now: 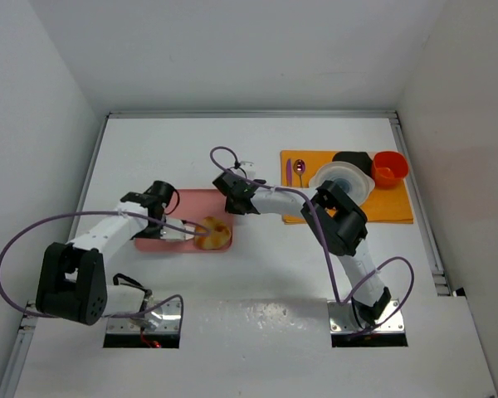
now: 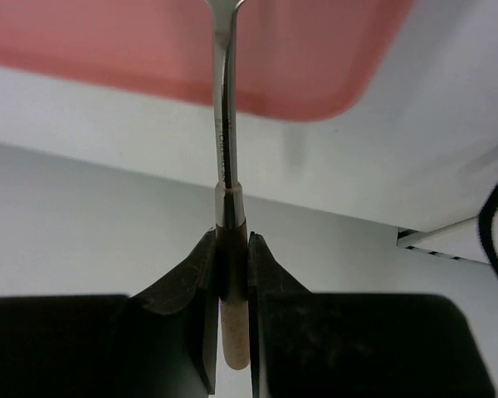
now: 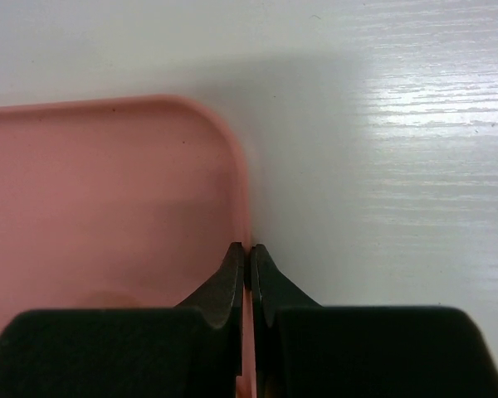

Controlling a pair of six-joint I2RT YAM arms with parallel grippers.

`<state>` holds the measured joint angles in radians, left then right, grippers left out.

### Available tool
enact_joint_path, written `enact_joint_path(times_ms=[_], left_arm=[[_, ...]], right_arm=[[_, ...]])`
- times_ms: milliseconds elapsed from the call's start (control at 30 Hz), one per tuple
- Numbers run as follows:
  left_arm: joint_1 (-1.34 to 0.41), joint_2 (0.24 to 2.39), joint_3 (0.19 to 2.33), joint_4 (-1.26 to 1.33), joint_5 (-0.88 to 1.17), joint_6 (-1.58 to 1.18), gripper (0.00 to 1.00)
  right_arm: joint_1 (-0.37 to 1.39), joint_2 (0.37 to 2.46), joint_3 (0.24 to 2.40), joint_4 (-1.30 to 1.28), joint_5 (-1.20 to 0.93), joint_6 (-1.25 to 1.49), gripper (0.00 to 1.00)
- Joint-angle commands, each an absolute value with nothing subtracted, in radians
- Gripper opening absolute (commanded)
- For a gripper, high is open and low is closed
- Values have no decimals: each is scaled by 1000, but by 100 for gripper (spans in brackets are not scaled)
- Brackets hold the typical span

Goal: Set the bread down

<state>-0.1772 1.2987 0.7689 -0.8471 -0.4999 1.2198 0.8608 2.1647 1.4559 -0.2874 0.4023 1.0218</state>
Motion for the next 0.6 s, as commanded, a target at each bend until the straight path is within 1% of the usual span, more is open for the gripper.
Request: enact_joint_path(times_ms=[0, 167, 333, 567], left_arm=[[-253, 1291, 752, -885, -454, 1212, 0], [-337, 1425, 836, -907, -374, 1054, 0], [-452, 1457, 886, -891, -353, 976, 0], [-471, 1580, 965, -891, -315, 867, 0]], right_arm=[[870, 2138, 1436, -385, 448, 1065, 0], [885, 2137, 1450, -434, 497, 1084, 0], [885, 2137, 1456, -436, 503, 1085, 0], [888, 2135, 1451, -445, 508, 1092, 0]])
